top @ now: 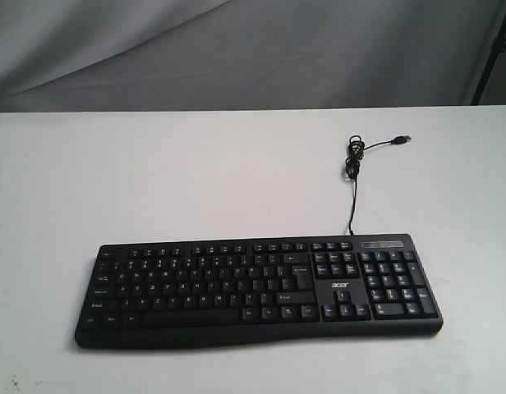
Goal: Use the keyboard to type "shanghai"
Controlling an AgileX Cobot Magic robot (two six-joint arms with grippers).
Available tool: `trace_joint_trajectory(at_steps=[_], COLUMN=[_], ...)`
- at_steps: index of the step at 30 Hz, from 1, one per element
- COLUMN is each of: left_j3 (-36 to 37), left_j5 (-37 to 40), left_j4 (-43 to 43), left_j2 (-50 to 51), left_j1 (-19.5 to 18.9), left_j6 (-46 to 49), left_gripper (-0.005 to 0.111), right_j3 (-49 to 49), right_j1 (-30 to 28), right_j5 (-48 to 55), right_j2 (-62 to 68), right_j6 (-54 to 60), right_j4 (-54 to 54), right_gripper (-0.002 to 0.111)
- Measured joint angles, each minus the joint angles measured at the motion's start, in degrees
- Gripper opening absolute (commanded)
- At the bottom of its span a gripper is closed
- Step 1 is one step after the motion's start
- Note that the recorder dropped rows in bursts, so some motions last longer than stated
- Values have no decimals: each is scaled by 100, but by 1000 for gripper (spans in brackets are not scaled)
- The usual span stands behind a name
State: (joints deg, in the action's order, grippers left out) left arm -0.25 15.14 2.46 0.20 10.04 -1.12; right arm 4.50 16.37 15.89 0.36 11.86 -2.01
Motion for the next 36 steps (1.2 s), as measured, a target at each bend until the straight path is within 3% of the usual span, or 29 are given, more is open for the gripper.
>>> trace_joint_trajectory(at_steps=[5, 13, 17, 20, 22, 26, 36], left_j3=[0, 0, 0, 0, 0, 0, 0], left_j5=[0, 0, 0, 0, 0, 0, 0], left_j4=[0, 0, 0, 0, 0, 0, 0], left_j2=[0, 0, 0, 0, 0, 0, 0], left_j1=[0, 0, 0, 0, 0, 0, 0], left_j6=[0, 0, 0, 0, 0, 0, 0], left_gripper=[0, 0, 0, 0, 0, 0, 0], right_j3=[995, 2254, 2264, 2278, 2481, 3428, 5310], right_j1=[0, 150, 1565, 3007, 3582, 3947, 3947], right_j5=[67, -312, -910, -2098, -2193, -1792, -1404], right_j2=[492, 3187, 4180, 5119, 5799, 7246, 9427], right_j6=[0, 0, -75, -770, -966, -1054, -997], right_j4=[12, 201, 151, 151, 151, 434, 99], right_gripper=[0, 0, 0, 0, 0, 0, 0])
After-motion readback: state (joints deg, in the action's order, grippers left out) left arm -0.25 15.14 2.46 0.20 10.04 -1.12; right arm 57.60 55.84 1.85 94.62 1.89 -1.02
